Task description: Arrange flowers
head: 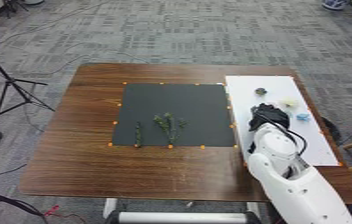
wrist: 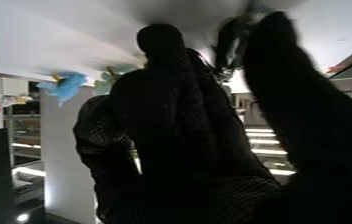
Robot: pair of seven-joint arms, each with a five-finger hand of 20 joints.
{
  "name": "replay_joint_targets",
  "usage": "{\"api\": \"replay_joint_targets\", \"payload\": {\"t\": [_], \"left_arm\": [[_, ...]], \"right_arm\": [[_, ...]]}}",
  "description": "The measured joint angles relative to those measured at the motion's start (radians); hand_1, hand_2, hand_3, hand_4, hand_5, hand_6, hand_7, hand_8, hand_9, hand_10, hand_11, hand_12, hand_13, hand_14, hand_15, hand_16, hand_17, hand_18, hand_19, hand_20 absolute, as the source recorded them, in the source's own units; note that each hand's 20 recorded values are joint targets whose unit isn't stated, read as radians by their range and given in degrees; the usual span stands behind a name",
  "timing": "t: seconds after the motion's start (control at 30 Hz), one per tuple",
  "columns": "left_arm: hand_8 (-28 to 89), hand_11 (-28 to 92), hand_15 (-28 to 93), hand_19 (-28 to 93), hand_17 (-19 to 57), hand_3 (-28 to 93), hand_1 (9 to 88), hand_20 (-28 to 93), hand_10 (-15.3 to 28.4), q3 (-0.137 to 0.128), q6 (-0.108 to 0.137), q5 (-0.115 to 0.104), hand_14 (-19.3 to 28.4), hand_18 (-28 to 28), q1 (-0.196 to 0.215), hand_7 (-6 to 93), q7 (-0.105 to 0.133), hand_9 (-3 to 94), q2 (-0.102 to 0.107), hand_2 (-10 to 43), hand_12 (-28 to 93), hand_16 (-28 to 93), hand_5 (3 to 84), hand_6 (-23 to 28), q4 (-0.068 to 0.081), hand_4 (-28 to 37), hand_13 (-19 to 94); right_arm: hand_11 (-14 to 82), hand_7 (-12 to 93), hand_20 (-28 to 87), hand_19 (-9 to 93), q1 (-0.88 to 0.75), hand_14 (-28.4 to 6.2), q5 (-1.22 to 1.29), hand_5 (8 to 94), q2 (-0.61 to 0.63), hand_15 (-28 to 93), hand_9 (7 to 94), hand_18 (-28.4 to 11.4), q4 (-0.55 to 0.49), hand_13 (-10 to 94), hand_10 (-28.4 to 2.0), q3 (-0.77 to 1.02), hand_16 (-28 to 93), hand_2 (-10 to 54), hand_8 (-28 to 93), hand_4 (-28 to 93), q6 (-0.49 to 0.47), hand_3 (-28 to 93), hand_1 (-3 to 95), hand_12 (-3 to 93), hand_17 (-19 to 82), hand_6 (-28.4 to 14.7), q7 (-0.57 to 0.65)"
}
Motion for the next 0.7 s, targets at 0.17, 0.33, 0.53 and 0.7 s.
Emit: {"api": "replay_joint_targets", "payload": {"t": [0.17, 0.33, 0.53, 0.7], "left_arm": [[-7, 11, 24, 24, -5.1, 70, 22.2, 11, 13.5, 0.001, 0.000, 0.000, 14.2, 11.8, 0.001, 7.7, 0.001, 28.9, -0.002, 17.2, 11, -4, 36.3, 8.4, -0.001, -28.3, 21], [-7, 11, 24, 24, -5.1, 70, 22.1, 11, 13.4, 0.007, 0.000, 0.000, 14.2, 11.8, 0.001, 7.6, 0.002, 29.0, -0.002, 17.2, 11, -3, 36.3, 8.5, -0.001, -28.3, 21], [-7, 12, 24, 24, -5.1, 70, 22.2, 11, 13.5, 0.010, 0.000, 0.000, 14.2, 11.8, 0.000, 7.5, 0.002, 29.0, -0.002, 17.3, 11, -4, 36.5, 8.5, -0.001, -28.3, 21], [-7, 12, 24, 24, -5.1, 70, 22.2, 11, 13.5, 0.010, 0.002, 0.000, 14.2, 11.8, 0.001, 7.6, 0.002, 29.0, -0.004, 17.4, 11, -4, 36.5, 8.5, -0.001, -28.3, 21]], "right_arm": [[15.5, 18, 37, 91, 0.008, -8.4, 0.016, 83.3, -0.005, 66, 88.5, -28.4, 0.003, 81, -11.5, 0.012, 33, -9.5, 16, -26, -0.014, 64, 62.7, 44.9, 41, -5.1, -0.004], [16.7, 19, 37, 92, 0.007, -5.8, 0.063, 83.9, -0.005, 63, 90.0, -28.4, -0.001, 85, -11.2, 0.029, 33, -9.5, 20, -24, 0.006, 66, 61.5, 45.3, 43, -4.1, -0.003], [20.6, 20, 36, 93, -0.027, -5.5, 0.235, 83.9, -0.004, 61, 89.4, -28.4, -0.040, 86, -11.5, 0.076, 34, -9.5, 23, -20, 0.137, 69, 58.3, 44.6, 45, -3.3, 0.000], [23.1, 21, 36, 93, -0.080, -5.8, 0.296, 83.5, -0.004, 61, 88.7, -28.4, -0.097, 86, -11.6, 0.078, 35, -9.5, 25, -19, 0.214, 71, 56.8, 44.8, 45, -3.4, -0.016]]}}
